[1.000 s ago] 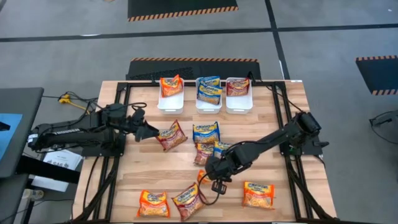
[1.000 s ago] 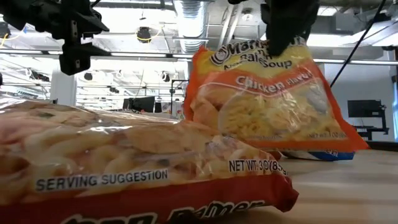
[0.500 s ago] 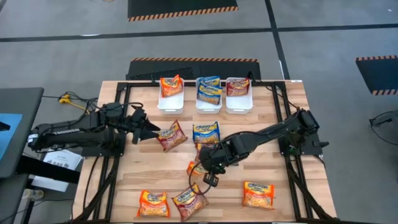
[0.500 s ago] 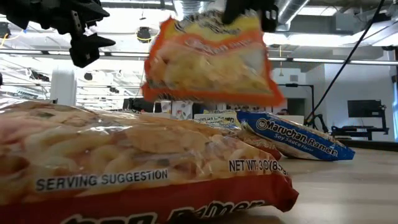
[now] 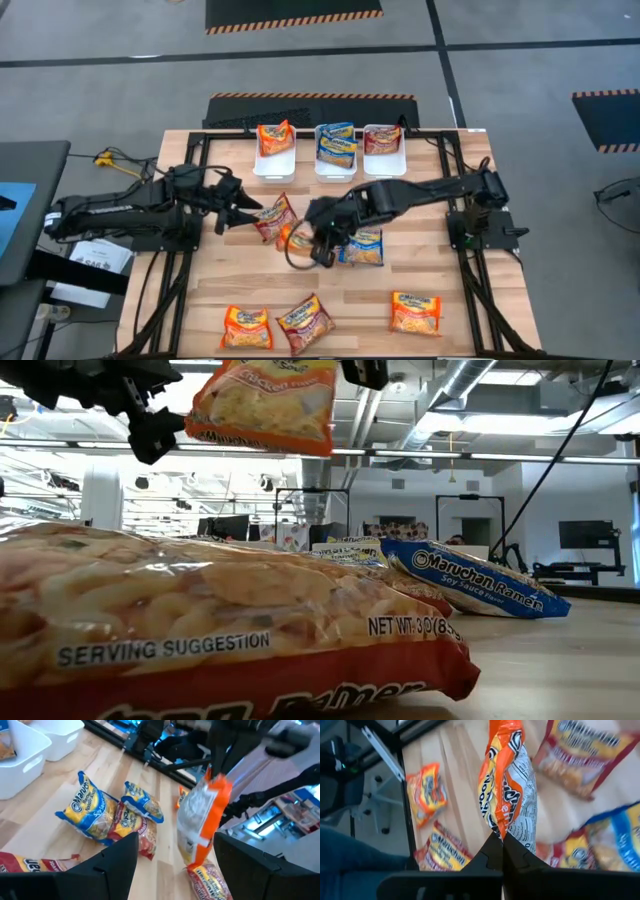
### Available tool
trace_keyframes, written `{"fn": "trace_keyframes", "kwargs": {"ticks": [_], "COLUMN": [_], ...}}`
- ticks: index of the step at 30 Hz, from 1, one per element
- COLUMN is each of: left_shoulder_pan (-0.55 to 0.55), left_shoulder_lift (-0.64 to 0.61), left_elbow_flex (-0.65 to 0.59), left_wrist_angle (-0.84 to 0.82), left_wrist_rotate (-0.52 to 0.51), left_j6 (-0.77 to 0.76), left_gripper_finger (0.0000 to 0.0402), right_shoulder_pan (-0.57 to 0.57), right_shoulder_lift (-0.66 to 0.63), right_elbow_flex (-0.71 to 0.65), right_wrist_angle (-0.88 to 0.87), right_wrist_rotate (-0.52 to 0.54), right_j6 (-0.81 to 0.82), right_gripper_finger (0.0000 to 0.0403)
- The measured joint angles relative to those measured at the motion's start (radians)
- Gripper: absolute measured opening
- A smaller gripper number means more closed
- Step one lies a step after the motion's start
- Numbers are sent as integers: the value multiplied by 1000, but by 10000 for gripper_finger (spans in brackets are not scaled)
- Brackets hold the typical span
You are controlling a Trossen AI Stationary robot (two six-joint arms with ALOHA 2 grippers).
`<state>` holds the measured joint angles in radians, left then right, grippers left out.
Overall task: Sort Maruchan noodles
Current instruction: Put the middle orange noodle soup pack into the left white bin
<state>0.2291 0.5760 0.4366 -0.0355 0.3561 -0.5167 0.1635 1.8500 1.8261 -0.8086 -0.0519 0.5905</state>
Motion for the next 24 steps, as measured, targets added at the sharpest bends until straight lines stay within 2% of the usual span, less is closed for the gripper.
{"fn": "trace_keyframes", "kwargs": {"ticks": [16,24], "left_shoulder_pan": [0,0], "left_shoulder_lift": [125,242], "left_elbow_flex": [0,0], "left_wrist_angle": [141,275], "left_wrist_rotate": [-2,29], "left_j6": [165,140], "left_gripper_finger": [245,245], "right_shoulder_pan": [-135,-160], "right_shoulder_lift": [-1,-1], "right_elbow_flex": [52,52], "right_wrist_angle": [-3,-4], "right_wrist_rotate": [-121,-159], "right_j6": [-144,-181], "right_gripper_finger": [5,5]}}
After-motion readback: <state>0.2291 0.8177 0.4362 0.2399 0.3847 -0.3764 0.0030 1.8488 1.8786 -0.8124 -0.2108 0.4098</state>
